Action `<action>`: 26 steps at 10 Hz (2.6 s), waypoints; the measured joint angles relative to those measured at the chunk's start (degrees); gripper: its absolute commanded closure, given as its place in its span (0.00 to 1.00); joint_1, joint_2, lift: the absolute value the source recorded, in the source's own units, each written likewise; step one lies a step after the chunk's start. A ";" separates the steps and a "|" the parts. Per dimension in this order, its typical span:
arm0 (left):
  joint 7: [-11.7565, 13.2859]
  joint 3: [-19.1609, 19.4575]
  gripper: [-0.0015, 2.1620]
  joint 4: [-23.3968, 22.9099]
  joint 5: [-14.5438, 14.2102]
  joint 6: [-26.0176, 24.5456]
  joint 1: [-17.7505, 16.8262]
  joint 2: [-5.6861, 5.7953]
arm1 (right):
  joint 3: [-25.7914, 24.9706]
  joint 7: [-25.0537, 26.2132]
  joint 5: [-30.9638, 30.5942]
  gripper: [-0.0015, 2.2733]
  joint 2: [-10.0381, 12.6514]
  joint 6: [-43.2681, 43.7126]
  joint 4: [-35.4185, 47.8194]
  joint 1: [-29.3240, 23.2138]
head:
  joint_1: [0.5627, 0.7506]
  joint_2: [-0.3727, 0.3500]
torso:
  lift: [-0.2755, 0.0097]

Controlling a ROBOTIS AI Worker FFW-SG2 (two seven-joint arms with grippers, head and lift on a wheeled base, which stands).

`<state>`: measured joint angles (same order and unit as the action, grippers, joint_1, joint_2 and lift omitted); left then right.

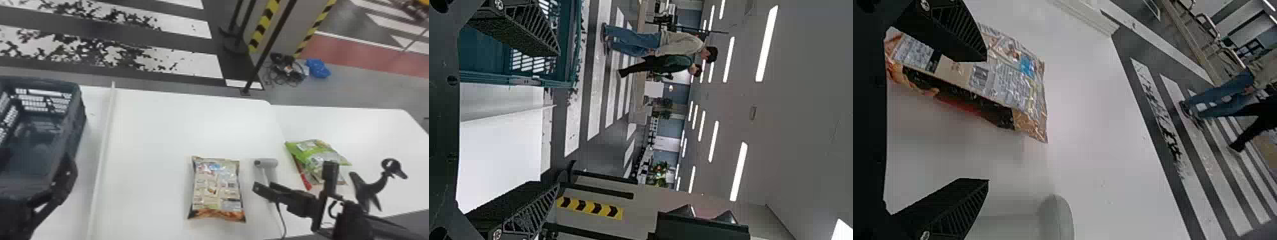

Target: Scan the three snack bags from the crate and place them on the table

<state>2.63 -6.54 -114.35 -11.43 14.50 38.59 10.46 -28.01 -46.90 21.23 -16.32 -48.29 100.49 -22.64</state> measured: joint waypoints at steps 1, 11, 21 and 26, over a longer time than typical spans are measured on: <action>-0.11 -0.04 0.03 0.02 0.27 0.24 0.23 0.00 | 1.05 -2.03 0.00 0.03 -1.27 -6.17 0.10 1.76 | 0.70 0.14 | 0.84; -0.35 -0.23 0.03 -0.10 0.88 3.79 1.85 0.26 | 15.25 -9.36 -8.57 0.95 -2.28 1.80 -13.56 9.67 | 0.70 0.31 | 0.84; -0.58 -0.23 0.03 0.88 0.88 4.63 1.67 0.04 | -3.33 2.72 13.90 0.96 2.43 0.55 -2.09 7.15 | 0.70 0.19 | 0.84; -0.61 0.17 0.03 0.75 1.73 3.79 2.47 0.61 | -9.23 25.71 10.30 0.96 3.50 22.64 -18.28 20.37 | 0.70 0.03 | 0.84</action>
<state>2.02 -6.37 -113.60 -9.70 18.29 41.06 11.07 -37.25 -21.19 31.53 -12.82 -25.66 82.21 -2.27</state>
